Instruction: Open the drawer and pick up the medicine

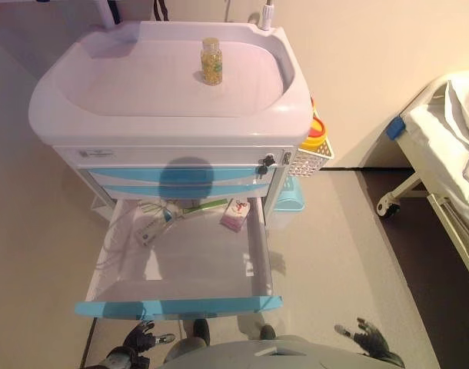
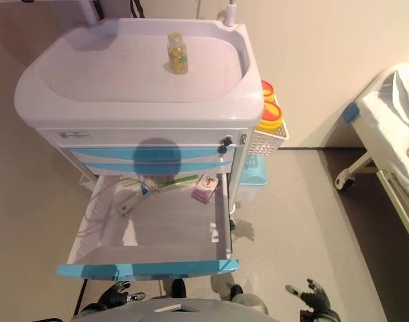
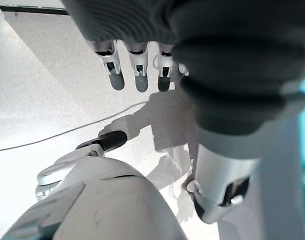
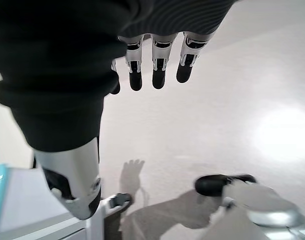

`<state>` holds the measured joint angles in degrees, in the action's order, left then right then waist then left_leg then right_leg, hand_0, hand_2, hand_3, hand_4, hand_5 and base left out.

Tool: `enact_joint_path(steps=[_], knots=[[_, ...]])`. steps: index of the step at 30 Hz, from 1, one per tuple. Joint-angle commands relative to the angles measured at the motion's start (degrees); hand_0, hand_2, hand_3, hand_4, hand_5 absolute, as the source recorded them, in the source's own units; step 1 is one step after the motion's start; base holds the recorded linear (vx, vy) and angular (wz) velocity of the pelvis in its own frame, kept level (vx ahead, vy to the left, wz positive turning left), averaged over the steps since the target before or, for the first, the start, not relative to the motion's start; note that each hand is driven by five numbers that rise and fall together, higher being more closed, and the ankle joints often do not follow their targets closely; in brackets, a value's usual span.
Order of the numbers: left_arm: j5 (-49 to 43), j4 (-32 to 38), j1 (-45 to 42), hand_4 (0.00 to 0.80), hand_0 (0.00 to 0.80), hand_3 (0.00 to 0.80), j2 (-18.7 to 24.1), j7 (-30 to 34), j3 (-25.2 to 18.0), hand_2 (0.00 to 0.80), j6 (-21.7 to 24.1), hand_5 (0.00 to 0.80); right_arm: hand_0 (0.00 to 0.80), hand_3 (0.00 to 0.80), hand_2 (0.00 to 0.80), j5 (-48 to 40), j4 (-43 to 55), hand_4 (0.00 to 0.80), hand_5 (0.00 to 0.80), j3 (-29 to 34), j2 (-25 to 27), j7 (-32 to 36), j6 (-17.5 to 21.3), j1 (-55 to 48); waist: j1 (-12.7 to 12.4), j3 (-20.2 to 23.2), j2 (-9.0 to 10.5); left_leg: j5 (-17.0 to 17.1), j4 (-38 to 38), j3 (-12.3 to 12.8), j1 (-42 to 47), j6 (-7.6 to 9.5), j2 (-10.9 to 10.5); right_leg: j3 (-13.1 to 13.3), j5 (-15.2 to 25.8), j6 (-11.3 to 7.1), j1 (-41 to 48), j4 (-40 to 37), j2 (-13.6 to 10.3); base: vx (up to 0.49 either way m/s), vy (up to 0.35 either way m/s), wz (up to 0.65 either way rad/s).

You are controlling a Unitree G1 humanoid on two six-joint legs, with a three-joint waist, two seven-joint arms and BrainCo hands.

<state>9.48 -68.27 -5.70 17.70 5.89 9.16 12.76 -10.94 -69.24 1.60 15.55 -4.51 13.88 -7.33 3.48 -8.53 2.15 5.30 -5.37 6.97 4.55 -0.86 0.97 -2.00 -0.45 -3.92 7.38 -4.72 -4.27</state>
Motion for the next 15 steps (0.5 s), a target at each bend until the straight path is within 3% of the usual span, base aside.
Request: enact_joint_path(steps=[1, 7, 12, 15], knots=[[-1.60, -1.21, 3.44, 0.000, 0.000, 0.000, -1.69, -1.51, 0.15, 0.000, 2.71, 0.000, 0.000, 0.000, 0.000, 6.03, 4.83, 0.000, 0.000, -5.03, 0.65, 0.81, 3.24, 2.84, -0.16, -2.42, -0.96, -10.42, 4.02, -1.82, 2.25, 3.35, -3.75, -2.49, -0.65, -0.10, -4.48, 7.08, 2.58, 0.044, 0.046, -0.08], [0.44, 2.60, 6.09, 0.000, 0.000, 0.000, -0.73, -1.73, 3.12, 0.000, 4.22, 0.000, 0.000, 0.000, 0.000, 14.73, 16.55, 0.000, 0.000, -18.33, 3.03, 4.92, 3.77, 4.50, 0.17, -5.25, -1.57, -11.14, 9.08, -2.47, -1.44, 3.86, -4.24, -2.76, -2.25, 1.03, -7.63, 11.44, 2.40, 0.031, 0.035, -0.14], [1.99, 7.80, 10.25, 0.000, 0.000, 0.000, 0.91, -2.40, 5.48, 0.000, 4.68, 0.000, 0.000, 0.000, 0.000, 15.16, 20.31, 0.000, 0.000, -21.57, 6.55, 4.16, 4.81, 7.62, 0.67, -9.53, -2.24, -11.75, 15.05, -2.21, -6.96, 4.02, -4.75, -2.51, -3.40, 1.84, -12.42, 16.10, 2.02, -0.008, 0.066, -0.07], [3.31, 11.82, 13.79, 0.000, 0.000, 0.000, 2.25, -3.43, 6.50, 0.000, 4.80, 0.000, 0.000, 0.000, 0.000, 15.10, 22.73, 0.000, 0.000, -22.48, 8.75, 2.72, 3.50, 9.67, 1.29, -12.33, -2.31, -12.34, 18.84, -1.49, -11.31, 4.30, -4.80, -1.71, -3.67, 2.23, -16.77, 19.08, 1.79, -0.075, 0.071, -0.06]])
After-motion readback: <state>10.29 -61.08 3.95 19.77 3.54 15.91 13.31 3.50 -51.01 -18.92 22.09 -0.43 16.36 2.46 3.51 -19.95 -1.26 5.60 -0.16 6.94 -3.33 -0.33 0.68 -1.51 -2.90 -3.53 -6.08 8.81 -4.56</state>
